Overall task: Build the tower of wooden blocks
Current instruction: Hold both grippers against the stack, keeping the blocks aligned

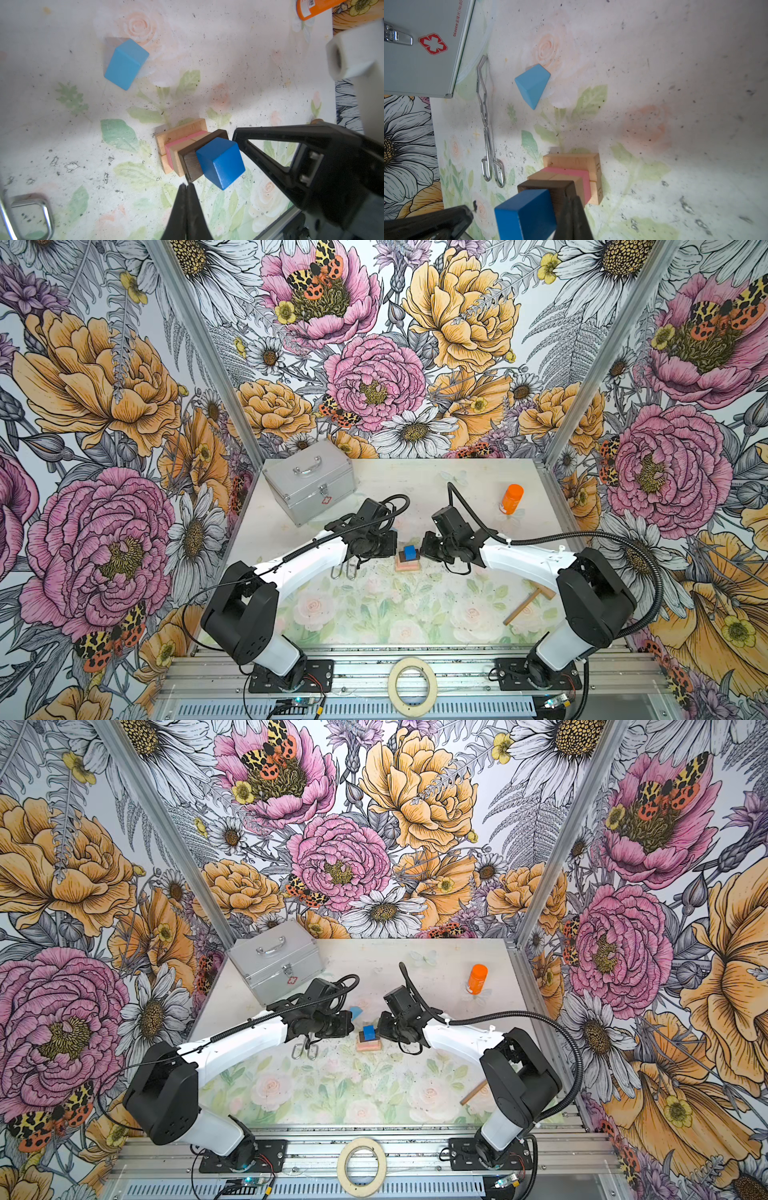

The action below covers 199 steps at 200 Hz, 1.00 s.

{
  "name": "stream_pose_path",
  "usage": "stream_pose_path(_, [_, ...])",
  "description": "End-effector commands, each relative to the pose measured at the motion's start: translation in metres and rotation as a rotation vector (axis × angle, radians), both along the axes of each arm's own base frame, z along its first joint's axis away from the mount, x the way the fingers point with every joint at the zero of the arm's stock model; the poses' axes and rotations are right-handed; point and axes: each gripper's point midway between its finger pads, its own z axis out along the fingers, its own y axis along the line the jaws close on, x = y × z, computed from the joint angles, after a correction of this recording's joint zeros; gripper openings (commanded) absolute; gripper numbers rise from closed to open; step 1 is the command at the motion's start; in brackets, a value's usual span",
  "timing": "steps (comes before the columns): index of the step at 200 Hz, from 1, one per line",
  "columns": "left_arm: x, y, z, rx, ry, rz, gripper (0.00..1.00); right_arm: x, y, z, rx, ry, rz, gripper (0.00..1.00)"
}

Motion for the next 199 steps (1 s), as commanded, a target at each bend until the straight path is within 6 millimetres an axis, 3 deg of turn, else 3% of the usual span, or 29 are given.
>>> stream_pose_path(1, [0.0023,0.0076,0.005,0.003,-0.023,0.021,0.02,-0.0021,0.002,-0.007,-0.002,0.011,-0.001,0.0])
stream_pose_path(199, [0.0012,0.0109,0.0032,0.006,-0.02,0.028,0.02,-0.0084,0.0058,-0.0133,-0.004,0.031,0.004,0.0])
